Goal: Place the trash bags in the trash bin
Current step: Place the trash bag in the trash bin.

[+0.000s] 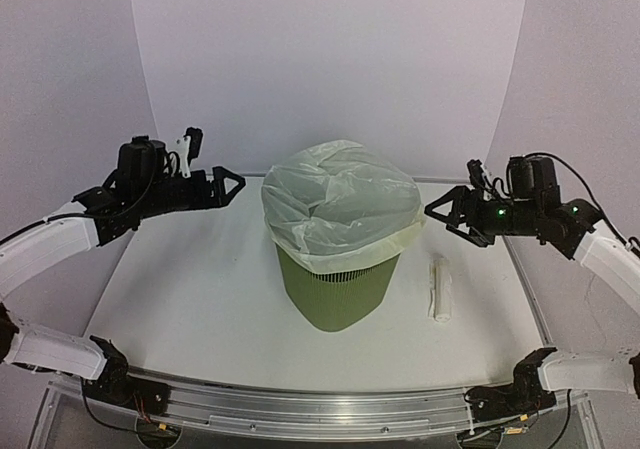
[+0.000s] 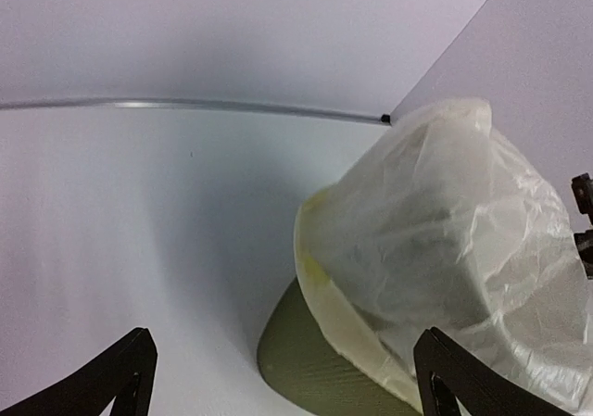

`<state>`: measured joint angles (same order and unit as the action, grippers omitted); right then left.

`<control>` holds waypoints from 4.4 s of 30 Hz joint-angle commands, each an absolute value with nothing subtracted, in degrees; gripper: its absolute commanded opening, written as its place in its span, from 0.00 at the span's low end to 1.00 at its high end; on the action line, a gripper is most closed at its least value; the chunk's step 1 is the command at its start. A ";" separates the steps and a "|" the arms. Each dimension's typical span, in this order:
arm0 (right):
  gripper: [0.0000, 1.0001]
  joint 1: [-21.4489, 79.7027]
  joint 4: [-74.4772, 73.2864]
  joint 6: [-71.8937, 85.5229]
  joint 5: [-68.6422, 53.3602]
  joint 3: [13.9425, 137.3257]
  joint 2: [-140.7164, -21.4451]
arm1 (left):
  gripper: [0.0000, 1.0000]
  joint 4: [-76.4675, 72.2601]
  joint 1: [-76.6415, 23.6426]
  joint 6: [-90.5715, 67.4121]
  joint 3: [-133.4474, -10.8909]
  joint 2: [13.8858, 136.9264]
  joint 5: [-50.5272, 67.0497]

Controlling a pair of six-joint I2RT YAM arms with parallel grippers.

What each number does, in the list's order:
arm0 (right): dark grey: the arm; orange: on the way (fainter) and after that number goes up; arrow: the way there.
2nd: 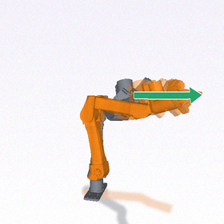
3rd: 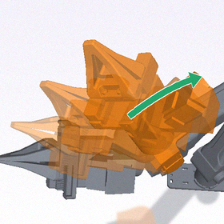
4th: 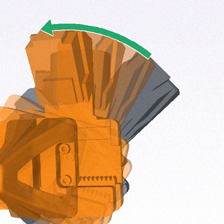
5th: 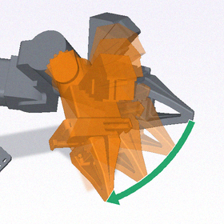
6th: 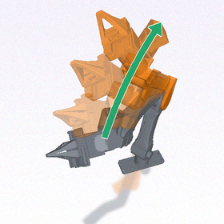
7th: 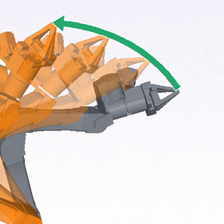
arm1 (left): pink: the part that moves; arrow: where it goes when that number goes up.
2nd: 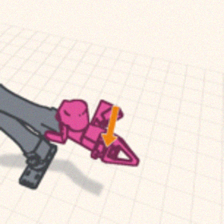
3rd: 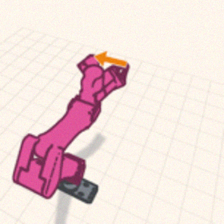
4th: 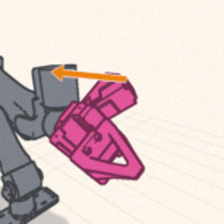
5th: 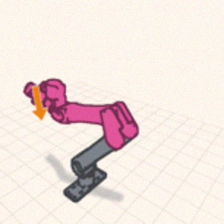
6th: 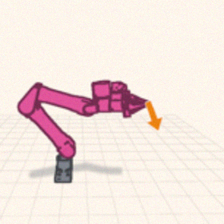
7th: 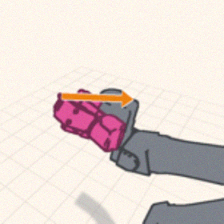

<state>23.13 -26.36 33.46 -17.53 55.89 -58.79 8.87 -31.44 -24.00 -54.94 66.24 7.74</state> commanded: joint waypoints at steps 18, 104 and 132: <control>0.86 26.32 -15.51 48.46 -30.42 50.11 -59.31 | 0.99 -7.12 -31.68 -43.51 -40.53 63.13 28.45; 0.71 28.23 -15.47 39.48 -17.22 45.21 -53.96 | 0.36 -34.30 -38.90 -60.06 -36.06 72.98 38.93; 0.70 28.21 -12.78 44.18 -11.11 44.26 -56.21 | 0.00 -11.99 -39.68 -44.53 -42.55 77.62 28.67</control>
